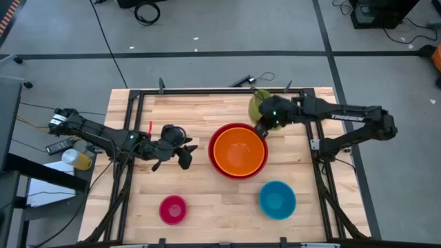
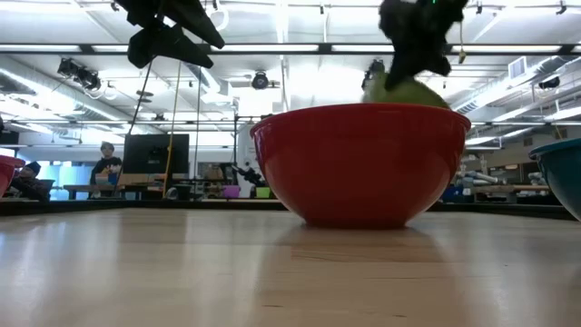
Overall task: Nest bowls inside each other
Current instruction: Stack the green bowl into the orange bowl, then stack the blue bowl into the green bowl
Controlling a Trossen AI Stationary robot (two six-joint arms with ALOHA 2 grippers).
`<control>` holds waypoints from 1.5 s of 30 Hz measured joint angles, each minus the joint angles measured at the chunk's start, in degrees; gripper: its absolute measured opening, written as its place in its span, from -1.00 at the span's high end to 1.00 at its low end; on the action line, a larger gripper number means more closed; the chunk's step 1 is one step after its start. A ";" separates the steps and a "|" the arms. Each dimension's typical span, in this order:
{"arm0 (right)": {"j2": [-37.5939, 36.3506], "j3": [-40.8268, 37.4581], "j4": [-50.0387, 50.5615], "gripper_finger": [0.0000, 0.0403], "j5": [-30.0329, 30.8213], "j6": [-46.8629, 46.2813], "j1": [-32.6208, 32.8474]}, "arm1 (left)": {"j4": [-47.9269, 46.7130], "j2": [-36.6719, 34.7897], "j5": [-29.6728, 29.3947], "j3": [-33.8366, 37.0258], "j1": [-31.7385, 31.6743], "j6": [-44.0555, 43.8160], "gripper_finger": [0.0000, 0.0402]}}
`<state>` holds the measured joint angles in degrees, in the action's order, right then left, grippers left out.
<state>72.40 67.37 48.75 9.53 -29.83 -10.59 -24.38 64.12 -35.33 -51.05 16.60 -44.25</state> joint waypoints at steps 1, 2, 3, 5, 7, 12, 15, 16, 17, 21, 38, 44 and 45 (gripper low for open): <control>0.29 0.27 -1.41 0.89 -0.31 -1.17 2.35 | 0.02 0.00 -0.05 0.00 -0.02 0.05 0.03; 0.72 0.39 -3.76 0.89 -0.39 -2.37 4.83 | 0.05 0.00 -0.18 0.00 -0.04 0.24 0.03; 1.42 0.41 -6.46 0.89 -0.32 -3.13 7.29 | 0.08 0.00 -0.20 0.00 -0.04 0.33 0.03; 3.26 0.52 -11.08 0.89 -0.04 -4.30 12.35 | 0.07 0.00 -0.17 0.00 -0.02 0.31 0.03; 5.59 0.50 -14.58 0.89 0.56 -4.71 16.73 | 0.12 0.00 -0.17 0.00 0.16 0.31 0.03; 11.59 0.46 -15.73 0.89 4.53 -6.77 22.92 | 0.09 0.00 -0.17 0.00 0.39 0.38 0.03; 15.17 0.46 -13.04 0.88 5.41 -9.42 24.49 | 0.09 0.00 -0.15 0.00 0.39 0.19 0.03; 16.20 0.44 -12.64 0.85 4.70 -10.42 24.70 | 0.09 0.00 -0.15 0.00 0.39 0.08 0.03; 17.21 0.44 -12.51 0.79 3.26 -11.32 24.71 | 0.09 0.00 -0.15 0.00 0.39 0.06 0.03; 19.65 0.44 -13.56 0.33 -3.19 -13.75 24.24 | 0.09 0.00 0.73 0.00 0.42 -0.02 0.03; 4.14 2.28 19.41 -0.32 1.00 -40.97 34.92 | -6.60 0.00 0.52 0.00 10.89 -9.69 0.03; 3.54 -6.32 12.28 -0.27 -4.81 -45.56 42.99 | -7.65 0.00 -4.15 0.00 14.57 -12.08 0.03; 3.87 -7.80 11.24 -0.27 -4.80 -45.63 43.82 | -7.53 0.00 -4.42 0.00 14.74 -12.14 0.03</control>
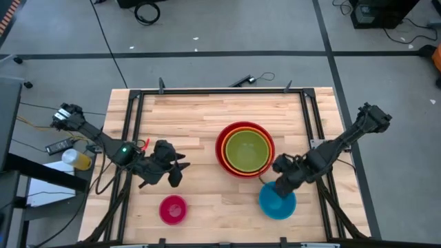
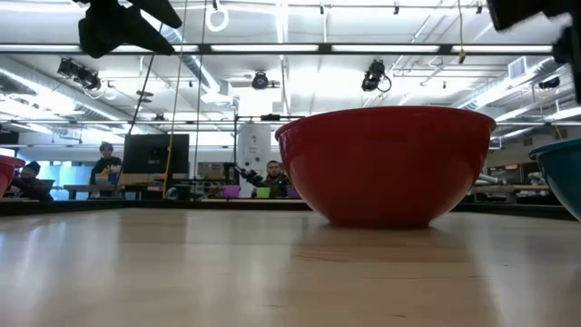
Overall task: Nest bowls inside each other
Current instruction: Stack the blue bowl into the green bowl
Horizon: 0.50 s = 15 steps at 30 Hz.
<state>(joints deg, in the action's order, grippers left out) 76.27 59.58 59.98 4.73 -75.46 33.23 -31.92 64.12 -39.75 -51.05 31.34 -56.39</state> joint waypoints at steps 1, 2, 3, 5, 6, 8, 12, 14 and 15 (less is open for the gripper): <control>0.45 -1.60 -0.63 -0.26 0.00 -0.07 0.72 | 0.03 0.00 -0.31 0.00 0.12 -0.01 0.03; 0.88 -3.25 -1.13 -0.26 -0.08 -0.43 1.27 | 0.06 0.00 -0.71 0.00 0.12 -0.01 0.03; 1.30 -4.74 -1.45 -0.26 -0.38 -0.88 1.59 | 0.08 0.00 -1.29 0.00 0.06 -0.01 0.03; 1.59 -7.46 -2.66 -0.26 -0.98 -1.48 1.86 | 0.59 0.00 -2.74 0.00 -0.03 0.03 0.03; 1.69 -8.64 -4.05 -0.26 -1.50 -1.53 1.92 | 0.64 0.00 -3.31 0.00 -0.05 0.12 0.03; 1.84 -10.81 -7.57 -0.24 -3.18 -1.13 1.91 | 0.64 0.00 -4.06 0.00 -0.03 0.48 0.03; 1.96 -13.58 -14.45 -0.13 -6.19 -0.84 1.91 | 0.50 0.00 -4.08 0.00 -0.03 0.49 0.03; 2.34 -13.90 -14.49 0.00 -7.32 -0.88 1.84 | 0.66 0.00 -4.08 0.00 -0.03 0.47 0.03; 2.38 -13.91 -14.70 0.09 -7.86 -0.82 1.73 | 0.74 0.00 -4.10 0.00 -0.03 0.47 0.03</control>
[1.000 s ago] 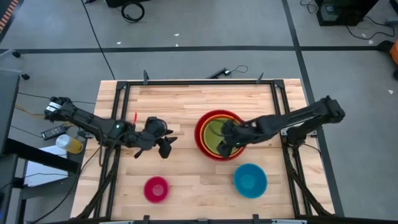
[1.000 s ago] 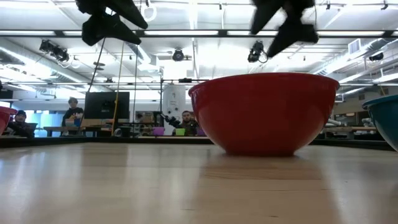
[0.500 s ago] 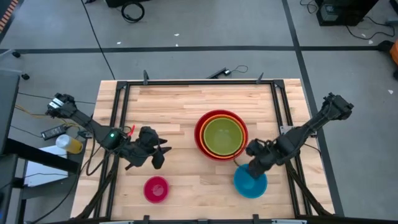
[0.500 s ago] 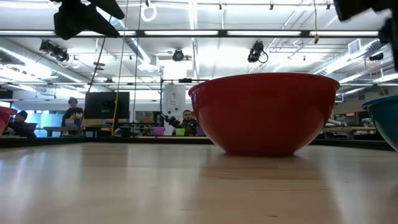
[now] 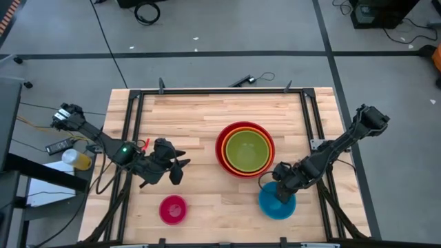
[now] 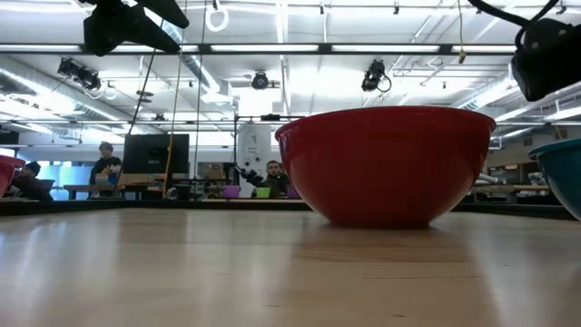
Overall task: Nest bowls inside each other
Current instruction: Stack the blue bowl into the green bowl
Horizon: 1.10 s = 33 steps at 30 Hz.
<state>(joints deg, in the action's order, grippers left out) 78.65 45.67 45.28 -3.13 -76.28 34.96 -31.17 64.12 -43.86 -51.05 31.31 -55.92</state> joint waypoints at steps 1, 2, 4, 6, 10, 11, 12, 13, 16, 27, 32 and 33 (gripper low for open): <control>-0.02 0.00 -0.23 0.21 -0.61 0.11 -0.17 | 0.12 0.00 -0.02 0.00 0.00 -0.02 0.03; -0.22 0.03 -0.48 0.34 -1.31 0.19 -0.31 | 0.29 0.00 -0.03 0.00 0.00 -0.02 0.03; -0.85 0.59 -0.65 0.66 -2.88 0.42 -0.61 | 0.79 0.00 -0.24 0.00 0.00 -0.02 0.03; -1.98 2.26 -1.10 0.88 -4.00 1.50 -0.97 | 1.27 0.00 -0.56 0.00 0.00 0.00 0.03; -4.57 8.00 -1.68 0.83 -4.34 4.54 -2.58 | 1.46 0.00 -2.02 0.00 0.00 0.05 0.03; -5.35 9.75 -1.88 0.83 -4.00 5.95 -3.26 | 1.46 0.00 -2.58 0.00 0.00 0.09 0.04; -6.15 11.53 -1.97 0.84 -3.39 7.60 -4.06 | 1.44 0.00 -3.14 0.00 0.00 0.13 0.04; -6.93 13.20 -1.95 0.86 -2.14 9.47 -4.96 | 1.46 0.00 -3.47 0.00 -0.13 0.22 0.04; -8.76 16.54 -1.88 0.90 6.32 14.02 -8.53 | 1.46 0.00 -3.67 0.00 -1.03 1.09 0.04; -6.25 9.47 -1.16 0.88 12.19 20.87 -34.73 | 3.45 0.00 -3.02 0.00 -4.90 1.29 0.05; -2.76 8.41 -1.33 0.53 9.65 20.94 -37.94 | 6.83 0.00 3.29 0.00 -5.07 3.69 0.05; -2.53 8.41 -1.77 0.44 9.41 21.11 -38.14 | 7.20 0.00 4.77 0.00 -4.97 3.99 0.05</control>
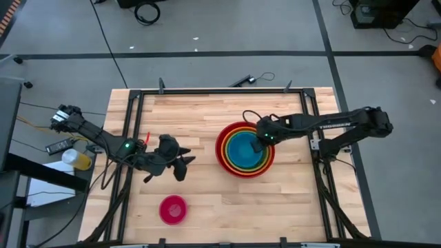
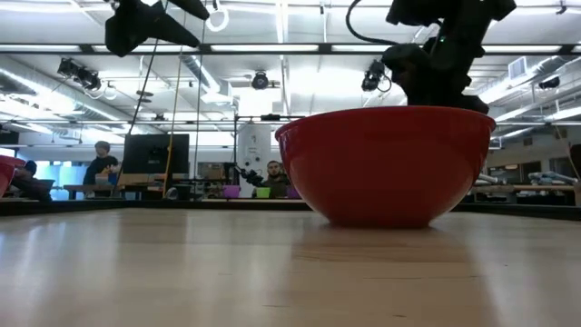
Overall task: Nest bowls inside each other
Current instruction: Stack the blue bowl into the green bowl, then stack the pink bowl into the blue bowl
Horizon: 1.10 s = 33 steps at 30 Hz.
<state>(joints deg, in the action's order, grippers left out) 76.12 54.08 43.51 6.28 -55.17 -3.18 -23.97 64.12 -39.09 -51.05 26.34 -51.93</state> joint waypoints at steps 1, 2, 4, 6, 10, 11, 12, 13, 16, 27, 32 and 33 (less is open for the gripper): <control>0.27 0.01 -0.68 0.35 -0.14 0.36 -0.06 | 0.04 0.00 1.27 0.00 0.21 0.03 0.05; 0.42 0.02 -1.16 0.27 -0.37 0.91 -0.06 | 0.02 0.00 2.06 0.00 0.42 0.04 0.05; 0.37 0.02 -1.87 0.10 -0.62 1.19 -0.02 | -0.26 0.00 3.88 0.00 0.97 0.04 0.05; -0.38 0.41 -1.80 -0.04 -0.55 0.64 -0.01 | -0.91 0.00 6.83 0.00 1.77 -0.07 0.05; -2.88 2.50 -1.91 -0.24 -0.03 -0.49 2.02 | -6.07 0.81 14.19 0.00 4.58 -3.92 0.05; -3.51 3.06 -1.89 -0.27 0.33 -0.62 2.80 | -7.90 1.61 16.15 0.00 5.51 -5.28 0.05; -4.01 3.62 -1.89 -0.29 0.81 -0.66 3.69 | -10.34 2.66 18.16 0.00 6.73 -6.89 0.05; -4.50 4.15 -1.95 -0.30 1.54 -0.72 4.62 | -12.61 3.69 20.39 0.04 8.00 -8.57 0.05; -5.61 4.90 -2.03 -0.31 3.47 -2.28 7.23 | -16.58 7.69 26.31 0.04 11.44 -13.01 0.05; -3.62 4.90 -12.47 -0.30 3.45 -2.21 13.47 | -17.79 17.73 31.17 0.04 15.03 -18.98 0.05; 5.14 4.94 -38.39 -0.29 -3.32 4.75 16.26 | -17.87 16.46 31.25 0.04 14.26 -19.96 0.05; 7.38 5.10 -42.49 -0.28 -4.52 5.29 16.61 | -17.90 15.73 31.21 0.04 14.24 -20.02 0.05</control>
<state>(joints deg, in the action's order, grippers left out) 83.50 59.19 1.02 1.76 -49.88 13.42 -41.87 79.85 -7.87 -51.00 40.58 -71.96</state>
